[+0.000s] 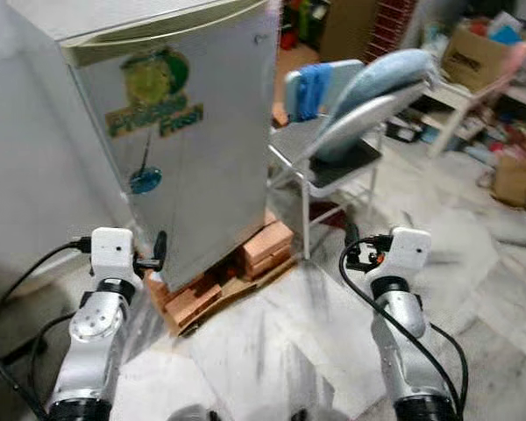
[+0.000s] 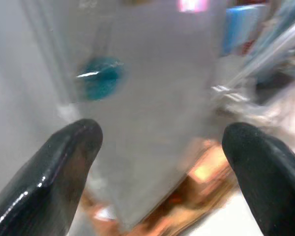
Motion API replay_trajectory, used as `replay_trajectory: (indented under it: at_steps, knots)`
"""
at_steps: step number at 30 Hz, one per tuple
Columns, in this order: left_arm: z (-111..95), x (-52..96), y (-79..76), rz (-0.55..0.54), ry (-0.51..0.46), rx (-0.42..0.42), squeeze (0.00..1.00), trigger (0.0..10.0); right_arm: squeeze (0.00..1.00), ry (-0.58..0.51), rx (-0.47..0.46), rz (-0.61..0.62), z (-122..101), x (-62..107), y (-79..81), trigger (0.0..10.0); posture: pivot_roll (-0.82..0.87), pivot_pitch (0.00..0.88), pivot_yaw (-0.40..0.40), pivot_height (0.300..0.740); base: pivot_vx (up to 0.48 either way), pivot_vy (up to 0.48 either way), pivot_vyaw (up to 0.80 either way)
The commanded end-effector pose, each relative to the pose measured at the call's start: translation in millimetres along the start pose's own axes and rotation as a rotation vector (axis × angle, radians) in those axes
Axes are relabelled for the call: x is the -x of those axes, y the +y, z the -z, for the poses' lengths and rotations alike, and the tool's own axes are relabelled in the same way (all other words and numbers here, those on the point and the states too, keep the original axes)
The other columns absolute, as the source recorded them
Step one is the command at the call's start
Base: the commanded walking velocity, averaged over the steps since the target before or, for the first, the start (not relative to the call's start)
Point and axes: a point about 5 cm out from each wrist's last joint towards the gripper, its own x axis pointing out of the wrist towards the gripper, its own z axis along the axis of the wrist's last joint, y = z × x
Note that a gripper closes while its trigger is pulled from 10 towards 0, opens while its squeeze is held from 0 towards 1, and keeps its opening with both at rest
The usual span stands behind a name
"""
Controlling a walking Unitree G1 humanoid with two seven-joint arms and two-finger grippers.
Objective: Restocking fridge
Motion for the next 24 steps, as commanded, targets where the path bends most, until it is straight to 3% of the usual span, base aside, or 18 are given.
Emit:
replay_trajectory:
  at_steps: [1,2,3,8,9,10,11,15,24]
  knots:
    - [1.7,3.5,7.7,-0.024,0.014,-0.021,0.00,10.0,0.00,-0.016,-0.021,-0.022,-4.0,-3.1,6.8,10.0,0.05,0.067,-0.010,0.740,0.000,0.480,-0.43]
    - [2.5,4.1,7.2,-0.023,0.016,-0.021,0.00,10.0,0.78,-0.019,-0.022,-0.027,-4.6,-3.4,7.1,10.0,0.05,0.067,-0.012,0.740,0.000,0.480,-0.41]
    - [3.1,4.8,7.0,-0.023,0.017,-0.022,0.00,10.0,1.00,-0.021,-0.022,-0.031,-5.0,-3.7,7.5,10.0,0.05,0.066,-0.015,0.740,0.000,0.480,-0.41]
    - [5.2,6.6,9.8,-0.042,0.024,-0.018,0.00,10.0,1.00,-0.023,0.000,-0.040,-6.5,-5.4,8.0,10.0,0.05,0.063,-0.030,0.740,0.000,0.480,0.00]
    - [5.4,6.9,10.3,-0.046,0.025,-0.020,0.00,10.0,0.76,-0.021,0.002,-0.042,-6.2,-6.0,7.9,10.0,0.05,0.061,-0.032,0.740,0.000,0.480,0.00]
    - [5.5,7.1,10.4,-0.048,0.026,-0.021,0.00,10.0,0.76,-0.021,0.002,-0.043,-6.1,-6.3,7.9,10.0,0.05,0.061,-0.032,0.740,0.000,0.480,0.00]
    - [4.6,7.3,10.5,-0.046,0.022,-0.025,0.00,10.0,0.00,-0.020,0.005,-0.047,-6.2,-7.2,8.3,10.0,0.05,0.063,-0.033,0.740,0.000,0.480,0.00]
    - [4.2,7.0,10.6,-0.040,0.023,-0.028,0.00,10.0,0.00,-0.015,0.017,-0.047,-5.9,-9.0,8.6,10.0,0.06,0.063,-0.032,0.740,0.000,0.480,0.00]
    - [3.9,5.5,7.9,-0.015,0.022,-0.028,0.00,10.0,0.00,-0.017,0.031,-0.050,-6.2,-10.9,7.4,10.0,0.06,0.065,-0.045,0.740,0.000,0.366,-0.78]
